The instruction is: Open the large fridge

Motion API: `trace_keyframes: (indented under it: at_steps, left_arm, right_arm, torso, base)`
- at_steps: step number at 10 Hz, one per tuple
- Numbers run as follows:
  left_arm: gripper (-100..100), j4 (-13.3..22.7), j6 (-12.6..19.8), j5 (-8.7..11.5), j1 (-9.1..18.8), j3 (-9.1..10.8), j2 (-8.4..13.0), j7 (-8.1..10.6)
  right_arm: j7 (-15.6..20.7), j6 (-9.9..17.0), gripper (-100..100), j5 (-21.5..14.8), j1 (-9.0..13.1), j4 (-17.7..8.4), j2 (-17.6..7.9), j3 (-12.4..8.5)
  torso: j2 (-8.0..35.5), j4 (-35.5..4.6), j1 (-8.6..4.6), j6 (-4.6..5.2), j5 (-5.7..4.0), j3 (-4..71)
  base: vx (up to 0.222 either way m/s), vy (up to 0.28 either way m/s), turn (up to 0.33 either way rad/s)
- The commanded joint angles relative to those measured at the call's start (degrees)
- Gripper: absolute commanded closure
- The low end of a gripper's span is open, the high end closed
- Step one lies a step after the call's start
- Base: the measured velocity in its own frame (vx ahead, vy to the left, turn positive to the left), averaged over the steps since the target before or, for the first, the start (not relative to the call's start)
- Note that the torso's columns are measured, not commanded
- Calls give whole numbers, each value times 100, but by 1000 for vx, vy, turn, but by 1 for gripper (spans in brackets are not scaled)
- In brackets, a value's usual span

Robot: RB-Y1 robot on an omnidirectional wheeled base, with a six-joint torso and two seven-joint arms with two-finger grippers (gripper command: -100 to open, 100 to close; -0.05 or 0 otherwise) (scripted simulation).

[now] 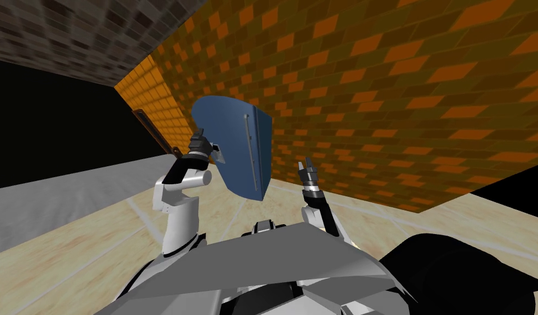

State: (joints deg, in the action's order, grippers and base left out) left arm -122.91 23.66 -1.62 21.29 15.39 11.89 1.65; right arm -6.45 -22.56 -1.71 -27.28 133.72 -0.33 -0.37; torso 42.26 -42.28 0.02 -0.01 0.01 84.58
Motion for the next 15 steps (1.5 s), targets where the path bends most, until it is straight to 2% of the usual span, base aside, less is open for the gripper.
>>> trace_keyframes:
  at_steps: [1, 2, 3, 4, 5, 6, 7, 8, 9, 10, 11, 12, 13, 14, 15]
  left_arm:
    - [-100, 34, 339, -1, 267, 47, -5, 19]
    - [-100, 112, 554, 20, 524, 151, 3, 64]
    - [-100, 112, 689, 20, 660, 151, 3, 64]
    - [-100, 112, 759, 20, 660, 151, 3, 64]
    - [-100, 198, 972, 40, 909, 252, 6, 113]
    - [-100, 198, 1120, 40, 1051, 252, 6, 113]
    - [-100, 198, 1180, 40, 1051, 252, 6, 113]
    - [-100, 291, 1412, 58, 1309, 349, 4, 167]
    - [-100, 291, 1546, 58, 1438, 349, 4, 167]
    - [-100, 291, 1600, 58, 1438, 349, 4, 167]
    - [-100, 392, 1827, 74, 1705, 441, -5, 224]
    - [-100, 392, 1971, 74, 1819, 441, -5, 224]
    - [-100, 392, 2018, 74, 1819, 441, -5, 224]
    - [-100, 499, 2239, 88, 2079, 527, -18, 284]
    - [-100, 499, 2386, 88, 2193, 527, -18, 284]
  right_arm:
    - [0, 0, 0, 0, 0, 0, 0, 0]
    - [0, 0, 0, 0, 0, 0, 0, 0]
    - [0, 0, 0, 0, 0, 0, 0, 0]
    - [0, 0, 0, 0, 0, 0, 0, 0]
    - [0, 0, 0, 0, 1, 0, 0, 0]
    - [0, 0, 0, 0, 0, 0, 0, 0]
    - [0, 0, 0, 0, 0, 0, 0, 0]
    - [0, 0, 0, 0, 1, 0, 0, 0]
    - [0, 0, 0, 0, 0, 0, 0, 0]
    - [0, 0, 0, 0, 0, 0, 0, 0]
    - [0, 0, 0, 0, 1, 0, 0, 0]
    - [0, 0, 0, 0, 0, 0, 0, 0]
    - [0, 0, 0, 0, 0, 0, 0, 0]
    - [0, 0, 0, 0, 1, 0, 0, 0]
    - [0, 0, 0, 0, 0, 0, 0, 0]
  torso:
    - [-1, 1, -3, 2, -1, 1]
    - [4, 0, -2, 2, 0, -2]
    - [2, -1, -8, 1, -2, -1]
    - [2, 0, -4, 2, -2, -1]
    - [6, -1, 4, 2, 1, -3]
    - [1, 0, -3, 0, 0, -1]
    - [0, 1, -5, 2, -2, 0]
    - [6, 0, 2, 1, 1, -3]
    - [0, 0, -3, 0, -1, 0]
    - [1, 0, -3, 2, -1, 0]
    - [7, -1, 0, 2, 0, -4]
    - [1, -1, -5, 0, -2, -1]
    - [0, 1, -6, 2, -2, 0]
    - [6, -1, 1, 2, 0, -3]
    - [1, -1, -2, 0, -1, -1]
  base:
    - [17, -17, -5]
    - [27, -38, 58]
    - [30, -32, 40]
    - [16, -11, -5]
    - [31, -29, 49]
    - [34, -29, 39]
    - [16, -12, 1]
    - [35, -27, 56]
    - [33, -25, 40]
    - [12, -13, -2]
    - [34, -33, 64]
    - [36, -37, 41]
    - [15, -18, -7]
    - [32, -30, 55]
    - [30, -28, 42]
